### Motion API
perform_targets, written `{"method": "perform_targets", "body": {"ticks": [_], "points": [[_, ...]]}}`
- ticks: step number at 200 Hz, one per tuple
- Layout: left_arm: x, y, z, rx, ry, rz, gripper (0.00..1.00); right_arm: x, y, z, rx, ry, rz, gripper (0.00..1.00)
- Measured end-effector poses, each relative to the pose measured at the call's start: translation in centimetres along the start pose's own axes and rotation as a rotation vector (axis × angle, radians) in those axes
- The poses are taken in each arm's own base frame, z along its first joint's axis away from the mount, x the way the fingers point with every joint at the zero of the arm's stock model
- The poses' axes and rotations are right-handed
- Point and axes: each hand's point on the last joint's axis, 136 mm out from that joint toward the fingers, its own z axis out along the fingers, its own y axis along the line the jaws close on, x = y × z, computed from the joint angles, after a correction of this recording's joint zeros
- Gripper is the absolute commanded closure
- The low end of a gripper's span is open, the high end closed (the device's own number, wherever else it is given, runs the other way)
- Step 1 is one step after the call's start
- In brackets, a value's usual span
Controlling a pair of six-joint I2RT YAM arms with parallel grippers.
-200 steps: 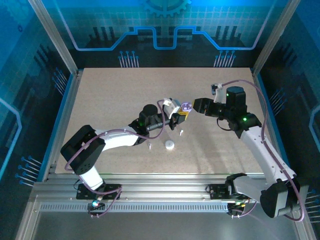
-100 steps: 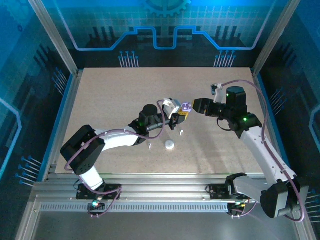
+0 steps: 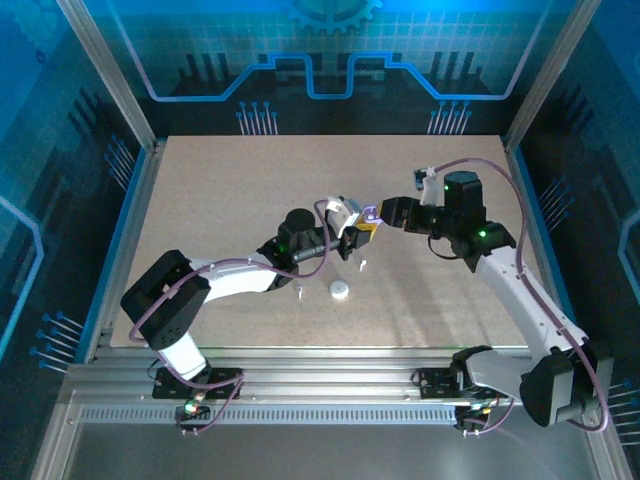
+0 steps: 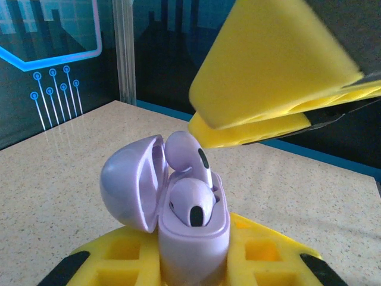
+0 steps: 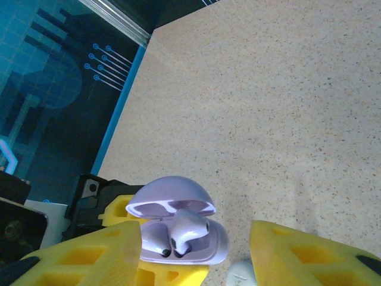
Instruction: Insert the wireless bluetooth earbuds into the charging case
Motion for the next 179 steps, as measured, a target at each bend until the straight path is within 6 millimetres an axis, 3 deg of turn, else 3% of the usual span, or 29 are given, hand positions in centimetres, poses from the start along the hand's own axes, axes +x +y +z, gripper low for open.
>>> {"method": "perform_targets", "body": {"ticks": [58, 179], "points": [[-0.43, -0.15, -0.25, 0.003, -0.009, 0.003, 0.85, -0.39, -0.63, 0.80, 0.021, 0.006, 0.017, 0.52], [-0.38, -0.22, -0.26, 0.007, -0.007, 0.002, 0.85, -0.27, -0.82, 0.59, 0.051, 0.015, 0.017, 0.54]]}}
